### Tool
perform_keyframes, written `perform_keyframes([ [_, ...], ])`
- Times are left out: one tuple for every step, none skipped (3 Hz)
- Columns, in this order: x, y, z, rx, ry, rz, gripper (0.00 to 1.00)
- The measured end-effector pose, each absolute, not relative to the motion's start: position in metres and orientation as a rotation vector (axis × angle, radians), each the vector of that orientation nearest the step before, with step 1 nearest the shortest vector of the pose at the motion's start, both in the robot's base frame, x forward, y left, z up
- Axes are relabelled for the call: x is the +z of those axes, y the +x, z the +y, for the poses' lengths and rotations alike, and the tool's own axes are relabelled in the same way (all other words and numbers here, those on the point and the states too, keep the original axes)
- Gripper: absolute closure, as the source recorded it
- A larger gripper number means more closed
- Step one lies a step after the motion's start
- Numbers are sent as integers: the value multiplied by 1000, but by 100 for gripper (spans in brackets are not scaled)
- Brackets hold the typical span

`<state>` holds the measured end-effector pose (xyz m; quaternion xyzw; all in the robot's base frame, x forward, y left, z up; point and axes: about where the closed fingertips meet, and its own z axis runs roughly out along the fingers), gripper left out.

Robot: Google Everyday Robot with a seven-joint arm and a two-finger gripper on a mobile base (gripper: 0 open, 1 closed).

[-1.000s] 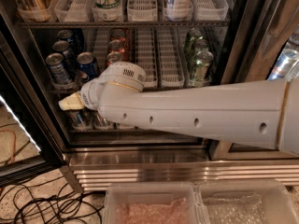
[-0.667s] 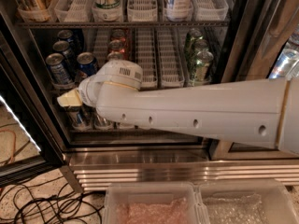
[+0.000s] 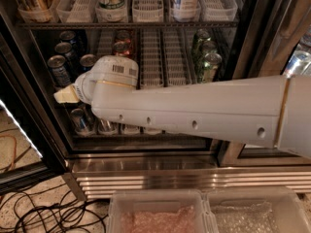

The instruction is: Pick pepsi can from middle shelf of fridge

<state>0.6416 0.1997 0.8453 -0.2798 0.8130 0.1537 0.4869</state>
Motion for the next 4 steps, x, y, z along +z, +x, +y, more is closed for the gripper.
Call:
perform_keyframes([
  [844,645,203,364,-670,1984,2],
  [842,650,200,348,-649,1990,7],
  [844,656,195,326,-625,1984,12],
  [846,663,190,302,-606,1974,15],
])
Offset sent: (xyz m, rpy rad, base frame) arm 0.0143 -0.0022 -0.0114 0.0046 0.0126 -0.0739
